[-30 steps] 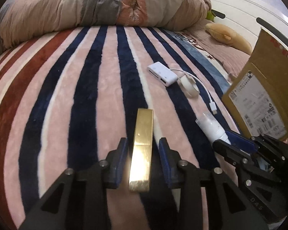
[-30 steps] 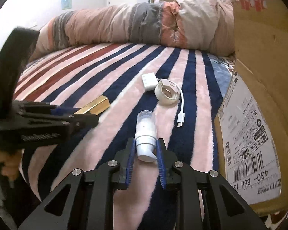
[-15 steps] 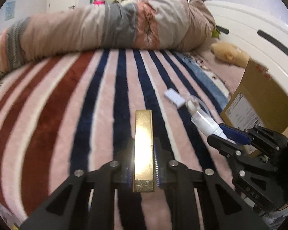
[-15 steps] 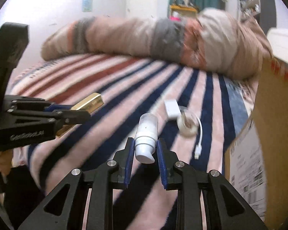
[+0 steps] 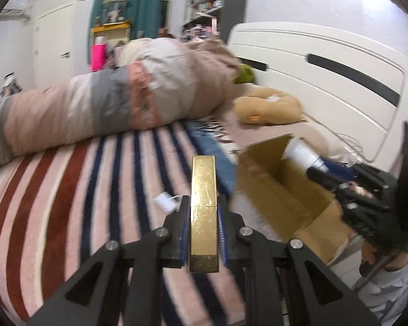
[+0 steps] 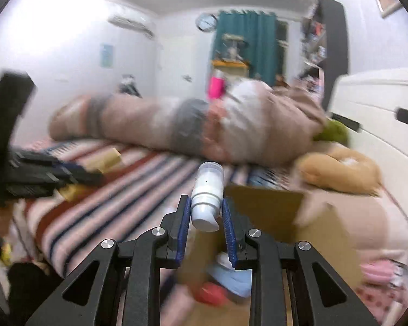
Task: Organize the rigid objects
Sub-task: 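Carry the white tube and gold item into the box and open both grippers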
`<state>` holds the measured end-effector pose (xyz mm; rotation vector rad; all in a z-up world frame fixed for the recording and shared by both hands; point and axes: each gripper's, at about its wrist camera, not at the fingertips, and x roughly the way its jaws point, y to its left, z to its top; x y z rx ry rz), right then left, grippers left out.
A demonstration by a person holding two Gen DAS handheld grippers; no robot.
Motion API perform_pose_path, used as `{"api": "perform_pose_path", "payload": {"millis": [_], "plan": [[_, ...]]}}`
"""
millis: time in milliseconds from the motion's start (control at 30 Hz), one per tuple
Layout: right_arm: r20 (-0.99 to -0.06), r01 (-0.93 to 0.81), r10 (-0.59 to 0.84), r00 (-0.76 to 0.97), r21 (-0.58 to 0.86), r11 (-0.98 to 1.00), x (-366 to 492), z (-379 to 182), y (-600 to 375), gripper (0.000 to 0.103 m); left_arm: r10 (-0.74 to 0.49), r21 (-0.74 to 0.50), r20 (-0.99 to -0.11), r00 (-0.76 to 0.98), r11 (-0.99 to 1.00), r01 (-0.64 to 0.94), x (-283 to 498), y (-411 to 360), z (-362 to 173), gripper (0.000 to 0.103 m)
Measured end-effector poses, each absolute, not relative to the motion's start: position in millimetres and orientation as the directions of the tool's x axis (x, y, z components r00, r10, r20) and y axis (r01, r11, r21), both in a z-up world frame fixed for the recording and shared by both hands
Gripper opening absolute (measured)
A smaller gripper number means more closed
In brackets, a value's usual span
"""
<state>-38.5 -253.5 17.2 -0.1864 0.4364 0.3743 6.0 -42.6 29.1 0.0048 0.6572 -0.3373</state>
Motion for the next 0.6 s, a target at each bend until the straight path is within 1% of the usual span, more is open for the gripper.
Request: {"api": "perform_pose_path", "payload": {"millis": [100, 200, 300, 400, 467, 533, 600], "plan": [[-0.522, -0.336, 0.215, 0.826, -0.15, 0.93, -27, -2, -280, 0.019, -0.333, -0.086, -0.61, 0.719, 0.93, 0.358, 12, -76, 34, 0.015], [-0.572, -0.308, 0.156, 0.805, -0.178, 0.934, -20, -21, -297, 0.019, -0.35, -0.072, -0.629, 0.694, 0.915, 0.396, 20, -107, 36, 0.015], [-0.6, -0.305, 0.144, 0.787, -0.175, 0.936, -16, -32, -309, 0.019, -0.365, -0.052, -0.641, 0.675, 0.898, 0.436, 27, -135, 38, 0.015], [-0.608, -0.314, 0.158, 0.778, -0.159, 0.936, -13, -34, -318, 0.02, -0.387, -0.065, -0.671, 0.633, 0.881, 0.469, 40, -156, 36, 0.015], [-0.606, -0.321, 0.177, 0.776, -0.137, 0.937, -13, -33, -323, 0.026, -0.377, -0.049, -0.698, 0.609, 0.874, 0.484, 51, -173, 32, 0.015], [-0.601, -0.331, 0.201, 0.774, -0.114, 0.937, -16, -32, -325, 0.034, -0.394, -0.072, -0.719, 0.572, 0.861, 0.503, 59, -184, 27, 0.015], [-0.599, -0.334, 0.212, 0.772, -0.1, 0.937, -17, -31, -327, 0.036, -0.391, -0.065, -0.729, 0.562, 0.857, 0.511, 63, -191, 23, 0.015]]}}
